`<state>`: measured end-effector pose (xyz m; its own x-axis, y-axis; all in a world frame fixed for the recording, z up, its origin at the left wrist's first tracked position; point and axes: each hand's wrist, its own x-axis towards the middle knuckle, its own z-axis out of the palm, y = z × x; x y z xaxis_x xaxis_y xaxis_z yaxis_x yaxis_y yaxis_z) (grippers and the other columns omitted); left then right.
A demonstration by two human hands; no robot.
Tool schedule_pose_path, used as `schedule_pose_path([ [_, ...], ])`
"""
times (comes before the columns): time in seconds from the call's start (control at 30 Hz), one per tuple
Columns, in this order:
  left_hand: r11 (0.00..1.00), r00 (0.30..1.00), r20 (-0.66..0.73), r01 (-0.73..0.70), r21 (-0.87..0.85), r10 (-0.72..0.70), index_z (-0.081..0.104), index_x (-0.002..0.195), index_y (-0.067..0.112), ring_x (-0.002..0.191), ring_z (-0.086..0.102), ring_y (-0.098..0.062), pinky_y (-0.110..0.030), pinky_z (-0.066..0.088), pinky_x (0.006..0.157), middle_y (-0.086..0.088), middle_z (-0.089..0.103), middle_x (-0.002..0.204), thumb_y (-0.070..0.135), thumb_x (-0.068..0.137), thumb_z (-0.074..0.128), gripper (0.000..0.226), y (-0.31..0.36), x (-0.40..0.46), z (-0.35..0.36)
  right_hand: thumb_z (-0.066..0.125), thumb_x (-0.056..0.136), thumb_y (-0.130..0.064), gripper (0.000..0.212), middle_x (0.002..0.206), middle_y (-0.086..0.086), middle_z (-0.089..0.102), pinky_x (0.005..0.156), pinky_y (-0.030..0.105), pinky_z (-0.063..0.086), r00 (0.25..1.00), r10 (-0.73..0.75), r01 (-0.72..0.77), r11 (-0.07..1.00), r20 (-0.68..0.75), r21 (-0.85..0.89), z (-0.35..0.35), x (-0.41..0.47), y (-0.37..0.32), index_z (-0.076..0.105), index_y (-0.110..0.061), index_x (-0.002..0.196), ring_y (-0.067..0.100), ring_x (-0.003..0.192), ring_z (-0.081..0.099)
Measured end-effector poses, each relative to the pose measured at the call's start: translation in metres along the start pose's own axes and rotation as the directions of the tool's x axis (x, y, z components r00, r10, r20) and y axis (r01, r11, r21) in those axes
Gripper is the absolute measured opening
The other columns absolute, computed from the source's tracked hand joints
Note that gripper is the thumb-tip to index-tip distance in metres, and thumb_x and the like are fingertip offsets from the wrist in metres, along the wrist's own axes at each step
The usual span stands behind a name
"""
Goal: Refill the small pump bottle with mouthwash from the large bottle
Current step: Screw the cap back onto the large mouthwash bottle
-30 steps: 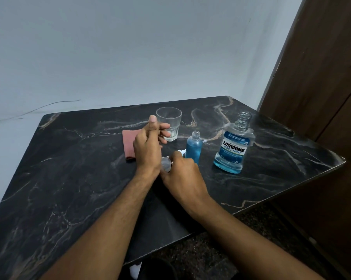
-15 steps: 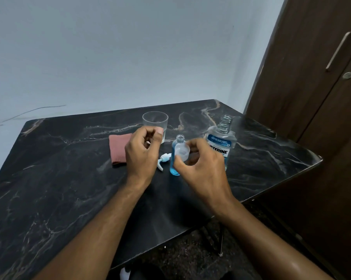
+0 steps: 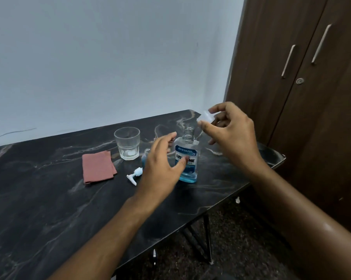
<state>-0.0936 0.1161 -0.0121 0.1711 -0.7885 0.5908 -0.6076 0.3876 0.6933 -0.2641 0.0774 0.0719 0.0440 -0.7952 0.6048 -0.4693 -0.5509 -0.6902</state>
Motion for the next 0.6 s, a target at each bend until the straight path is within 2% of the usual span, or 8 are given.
schedule_pose_path([
  [0.1,0.989,0.986,0.077,0.145,0.016,-0.146,0.028,0.158,0.021,0.144,0.039,-0.013,-0.025,0.033,0.117,0.002,0.038,0.157,0.045,0.081,0.081,0.096,-0.001,0.006,0.021,0.08,0.084,-0.028,0.035,0.086,-0.005,0.062,0.074,0.042,0.061,0.999,-0.027,0.03,0.998,0.046,-0.046,0.001,0.015,0.006,0.073,-0.022,0.118,0.022,0.074,0.071],
  [0.2,0.977,0.973,0.09,0.214,0.005,-0.214,0.015,0.162,0.021,0.15,0.032,-0.019,-0.033,0.032,0.119,-0.003,0.029,0.164,0.057,0.073,0.081,0.116,-0.004,0.01,0.036,0.073,0.087,-0.022,0.037,0.096,-0.004,0.054,0.083,0.043,0.06,0.988,-0.032,0.046,0.994,0.149,-0.097,0.007,0.026,0.013,0.072,-0.027,0.124,0.021,0.082,0.069],
  [0.3,0.977,0.977,0.029,0.214,-0.006,-0.214,0.02,0.16,0.017,0.146,0.038,-0.021,-0.033,0.036,0.116,-0.006,0.036,0.16,0.063,0.068,0.081,0.119,-0.009,0.01,0.047,0.072,0.088,-0.016,0.042,0.097,-0.007,0.05,0.085,0.042,0.06,0.972,-0.021,0.049,0.992,0.235,-0.113,0.013,0.032,0.012,0.07,-0.025,0.128,0.017,0.085,0.066],
  [0.47,0.986,0.985,-0.048,0.161,-0.045,-0.163,0.026,0.158,0.014,0.14,0.048,-0.021,-0.037,0.045,0.113,-0.009,0.048,0.152,0.075,0.067,0.07,0.118,-0.016,0.0,0.055,0.072,0.084,-0.016,0.04,0.107,-0.002,0.057,0.084,0.03,0.057,0.949,-0.03,0.095,0.976,0.313,-0.195,0.018,0.035,0.008,0.072,-0.024,0.124,0.009,0.088,0.061],
  [0.6,0.985,0.985,-0.047,0.163,-0.065,-0.166,0.029,0.156,0.018,0.137,0.053,-0.018,-0.04,0.05,0.109,-0.005,0.054,0.148,0.08,0.069,0.067,0.114,-0.026,-0.002,0.058,0.073,0.085,-0.016,0.037,0.106,-0.002,0.059,0.083,0.038,0.06,0.936,-0.021,0.095,0.976,0.351,-0.196,0.02,0.04,0.007,0.073,-0.021,0.121,0.011,0.085,0.065],
])
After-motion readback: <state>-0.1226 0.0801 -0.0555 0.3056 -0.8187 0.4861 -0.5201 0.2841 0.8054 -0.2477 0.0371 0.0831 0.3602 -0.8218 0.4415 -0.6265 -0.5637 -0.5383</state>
